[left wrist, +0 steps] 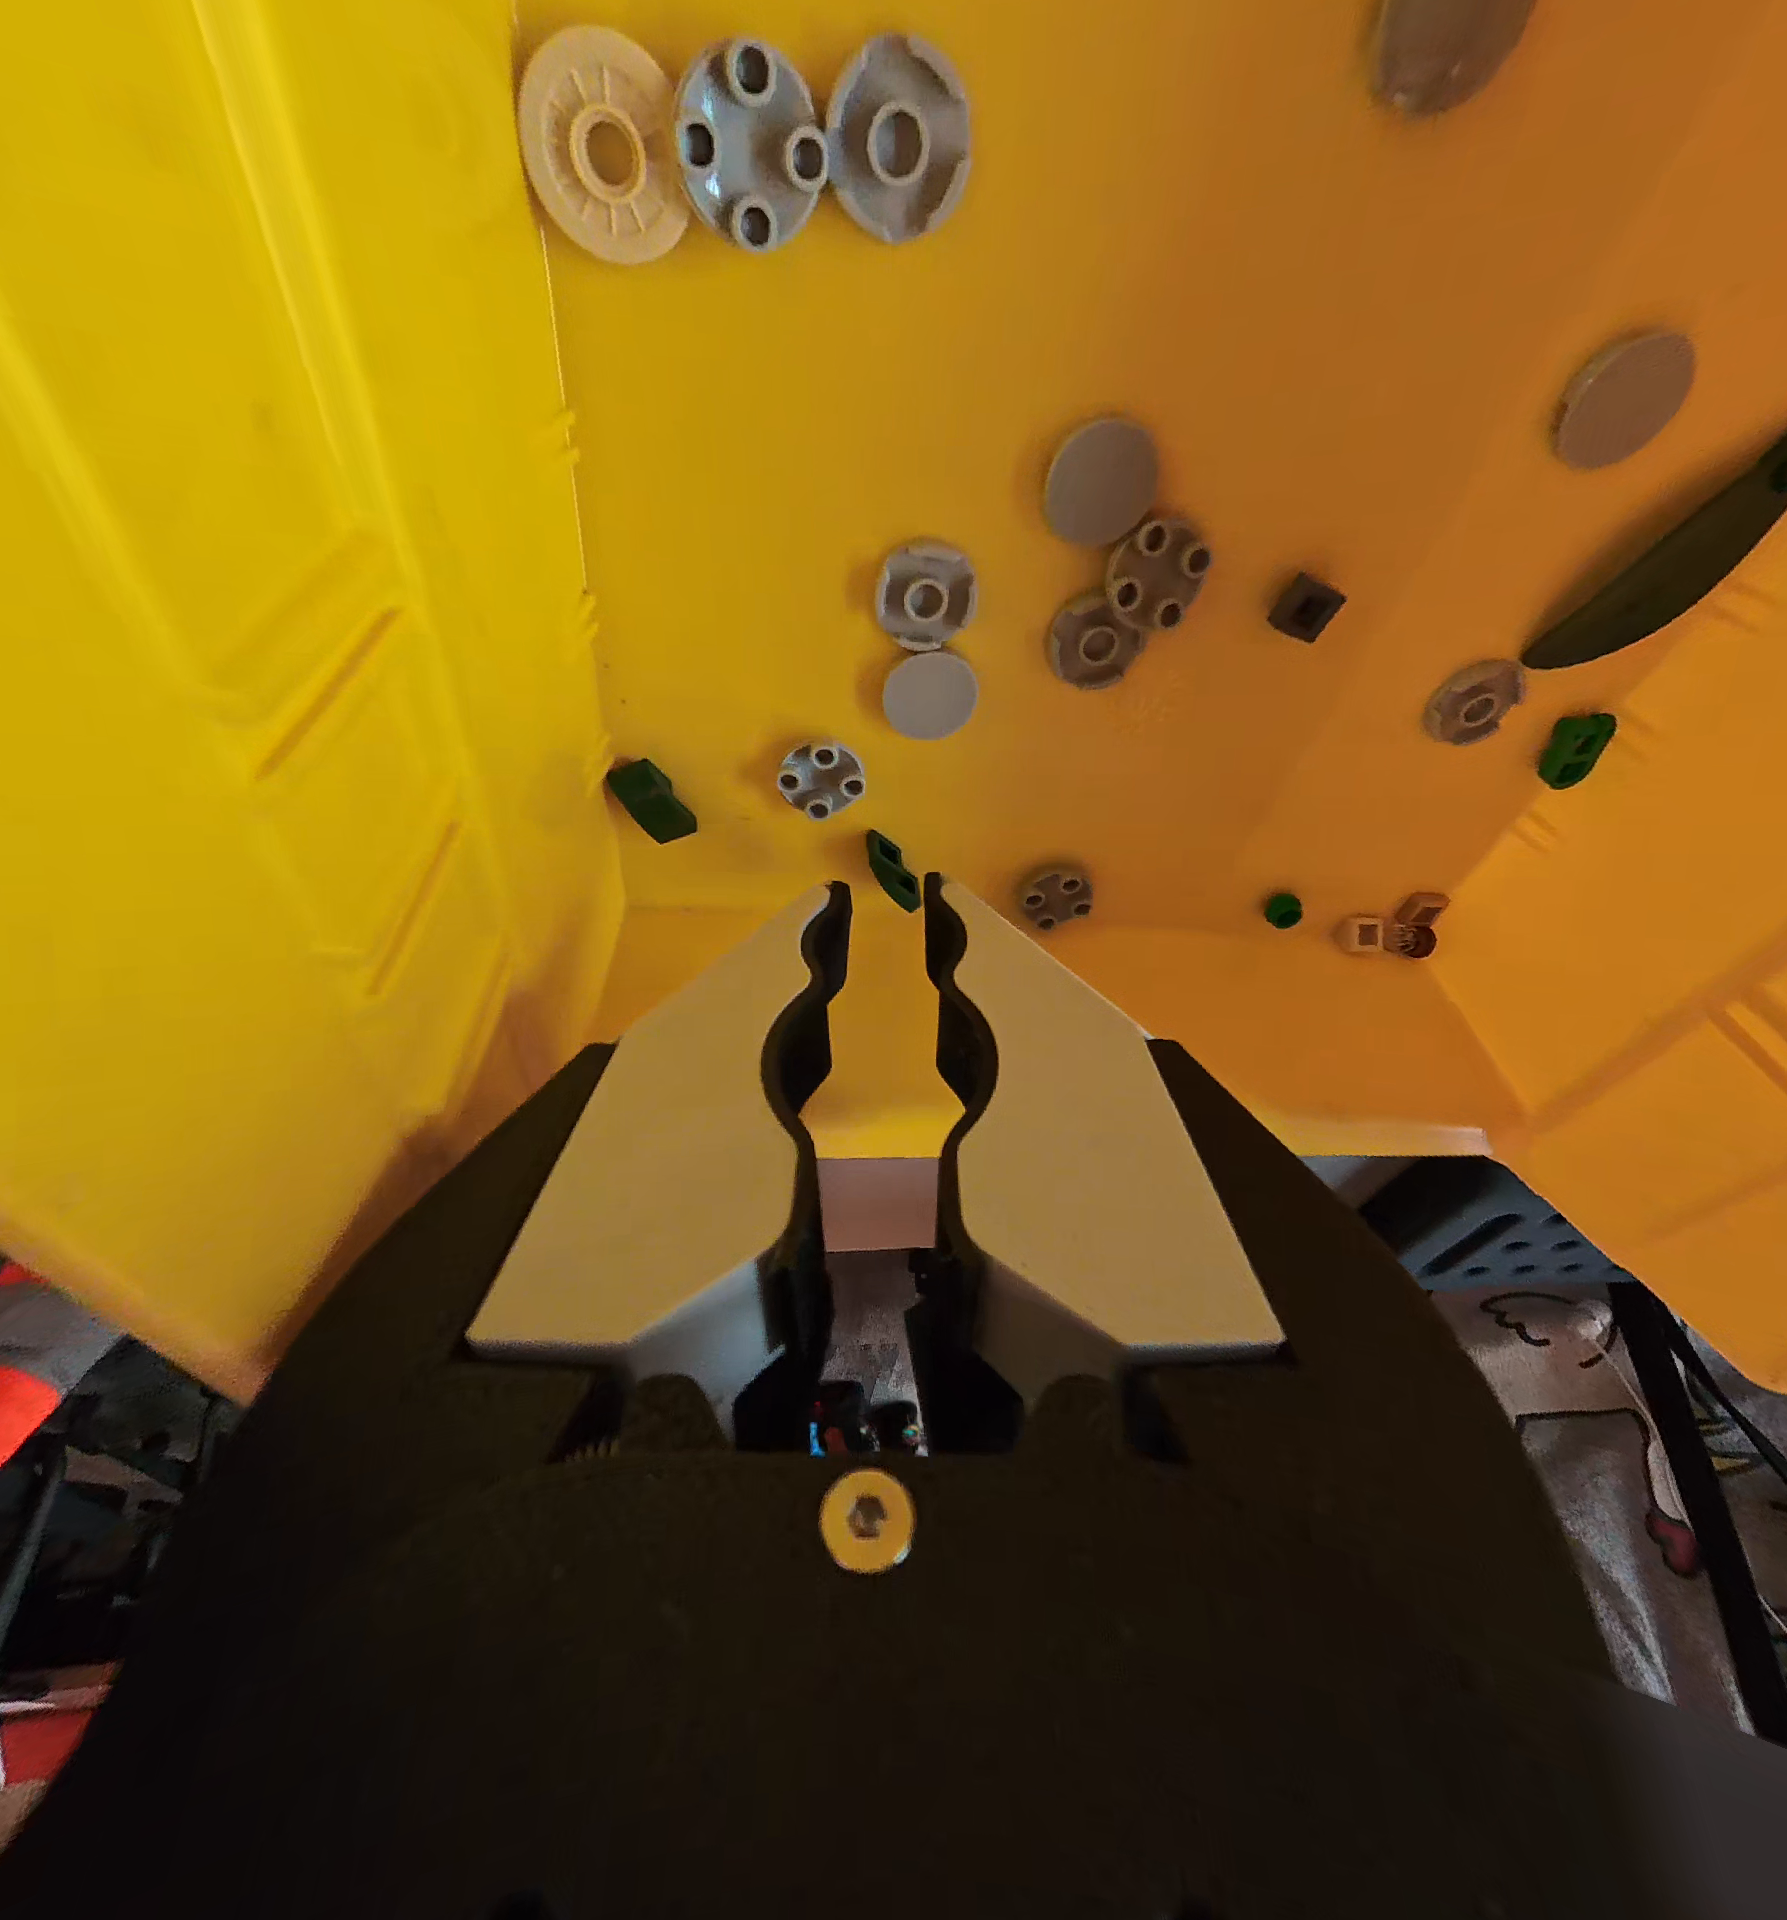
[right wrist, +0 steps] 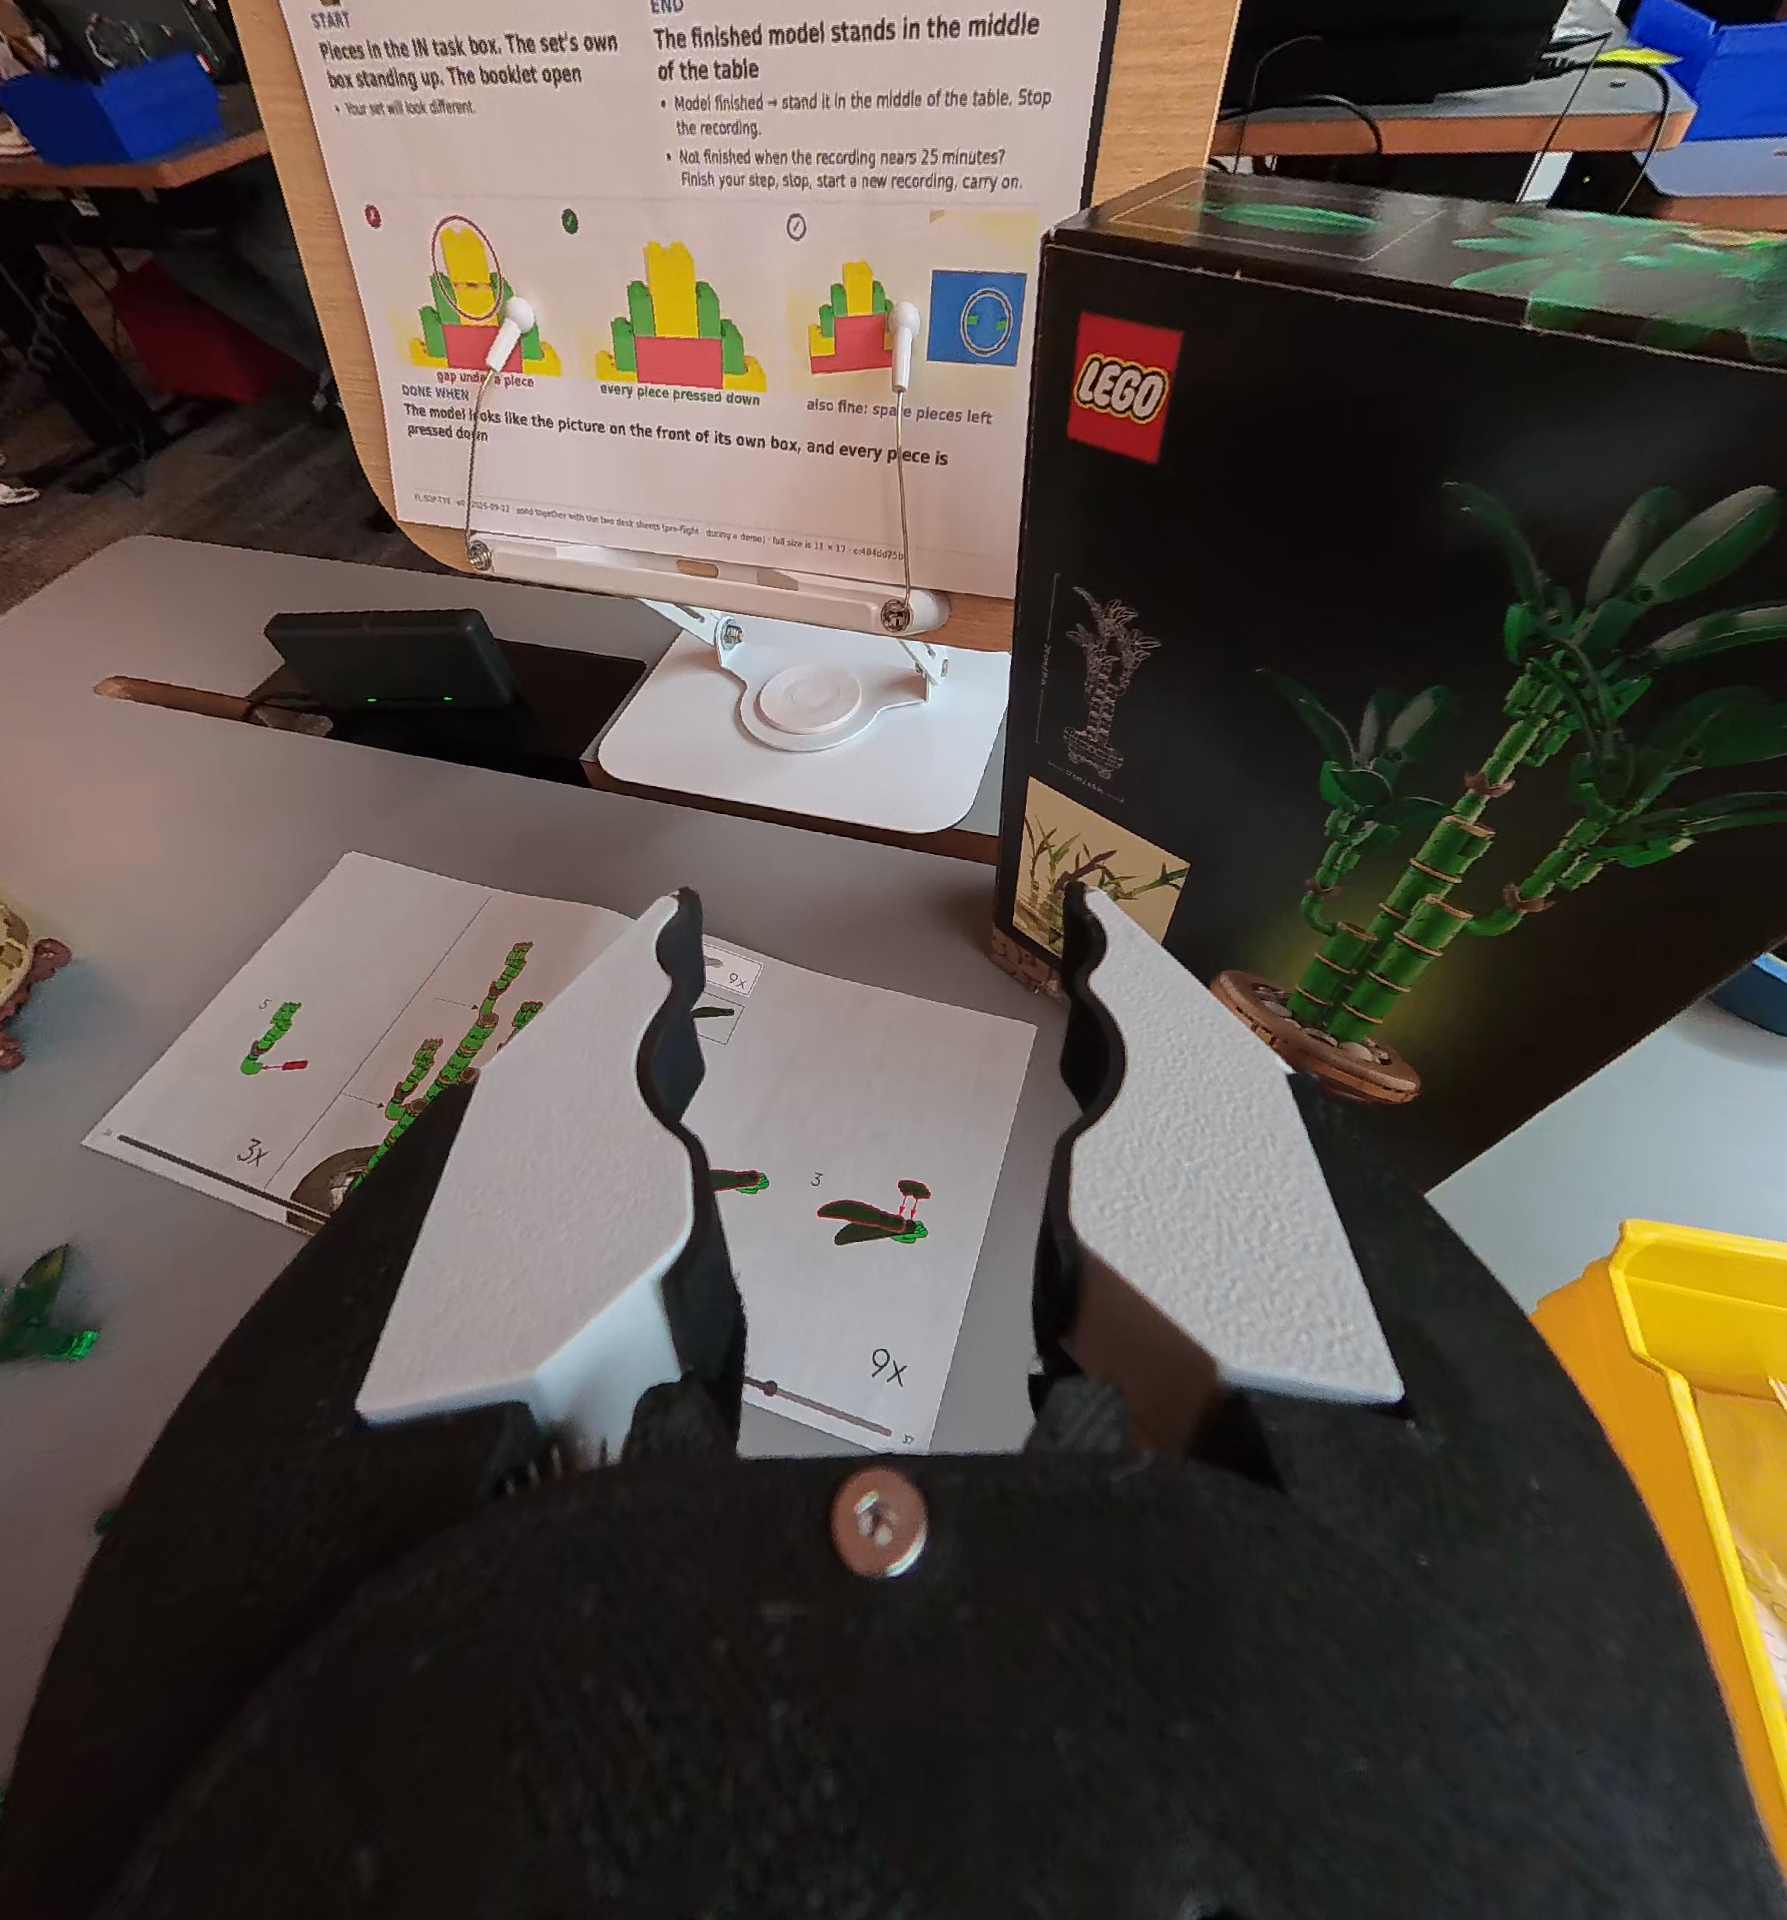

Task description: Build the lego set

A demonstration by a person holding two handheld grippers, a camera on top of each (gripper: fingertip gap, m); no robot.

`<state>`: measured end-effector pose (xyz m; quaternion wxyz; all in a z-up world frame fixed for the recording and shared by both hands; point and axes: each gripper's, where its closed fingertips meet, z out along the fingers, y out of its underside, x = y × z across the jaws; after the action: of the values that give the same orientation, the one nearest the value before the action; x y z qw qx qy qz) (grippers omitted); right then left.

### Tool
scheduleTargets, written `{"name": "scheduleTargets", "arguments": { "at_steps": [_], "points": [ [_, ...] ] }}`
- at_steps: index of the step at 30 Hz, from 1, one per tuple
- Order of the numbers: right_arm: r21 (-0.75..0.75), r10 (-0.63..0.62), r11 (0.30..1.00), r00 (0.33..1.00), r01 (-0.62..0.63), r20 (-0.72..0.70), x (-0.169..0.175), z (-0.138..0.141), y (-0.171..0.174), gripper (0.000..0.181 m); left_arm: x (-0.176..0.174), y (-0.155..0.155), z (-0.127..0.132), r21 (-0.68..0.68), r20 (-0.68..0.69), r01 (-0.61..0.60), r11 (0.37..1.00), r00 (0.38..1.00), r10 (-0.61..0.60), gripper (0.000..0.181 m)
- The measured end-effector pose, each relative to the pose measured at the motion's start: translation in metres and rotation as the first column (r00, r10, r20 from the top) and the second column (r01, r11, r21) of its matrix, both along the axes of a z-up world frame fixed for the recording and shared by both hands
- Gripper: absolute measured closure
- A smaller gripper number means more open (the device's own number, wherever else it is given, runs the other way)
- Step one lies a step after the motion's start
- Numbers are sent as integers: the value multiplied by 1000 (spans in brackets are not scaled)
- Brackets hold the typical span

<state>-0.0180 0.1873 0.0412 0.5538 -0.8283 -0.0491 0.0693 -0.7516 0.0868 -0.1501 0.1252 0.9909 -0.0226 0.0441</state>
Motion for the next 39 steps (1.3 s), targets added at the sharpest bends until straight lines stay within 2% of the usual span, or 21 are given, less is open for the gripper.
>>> {"name": "scheduleTargets", "arguments": {
  "at_steps": [12, 19, 23, 26, 28, 29, 31, 33, 35, 36, 39],
  "points": [
    [16, 1, 1000, 1000, -1, -26, 3, 3, -2, 113, 1, -3, -7, -60, 8, 3, 998, 1000, -2, 174],
    [14, 0, 1000, 1000, 1, -31, 4, 3, -2, 113, -1, -4, -4, -28, -3, -3, 1000, 1000, 3, 178],
    [11, -1, 1000, 1000, 1, -25, 4, 2, -2, 113, -1, 1, 15, 90, -15, -8, 996, 1000, 9, 179],
    [8, -3, 1000, 1000, 3, -26, 5, 1, -1, 113, 1, 24, 50, 329, -31, 36, 944, 999, -27, 179],
    [1, -3, 1000, 1000, 3, -26, 5, -1, -1, 113, 8, 45, 85, 522, -10, 18, 853, 1000, -15, 179],
    [-1, -2, 1000, 1000, 2, -26, 5, -2, -1, 113, 11, 56, 108, 623, 4, 2, 782, 1000, -6, 178],
    [-5, -2, 1000, 1000, 1, -24, 5, -3, -1, 113, 24, 75, 161, 808, 66, -48, 587, 998, -9, 179],
    [-3, -1, 1000, 1000, 1, -24, 5, -3, 0, 113, 52, 80, 219, 929, 154, -103, 355, 981, -118, 179],
    [-3, 1, 1000, 1000, -1, -26, 4, -3, 0, 113, 88, 72, 276, 982, 179, -152, 114, 943, -281, 178],
    [-3, 2, 1000, 1000, -2, -26, 4, -3, 0, 113, 104, 65, 298, 985, 166, -172, 15, 923, -348, 178],
    [-4, 7, 1000, 1000, -8, -25, 3, -3, 0, 113, 161, 42, 333, 969, 16, -143, -201, 851, -526, 179]
  ]
}}
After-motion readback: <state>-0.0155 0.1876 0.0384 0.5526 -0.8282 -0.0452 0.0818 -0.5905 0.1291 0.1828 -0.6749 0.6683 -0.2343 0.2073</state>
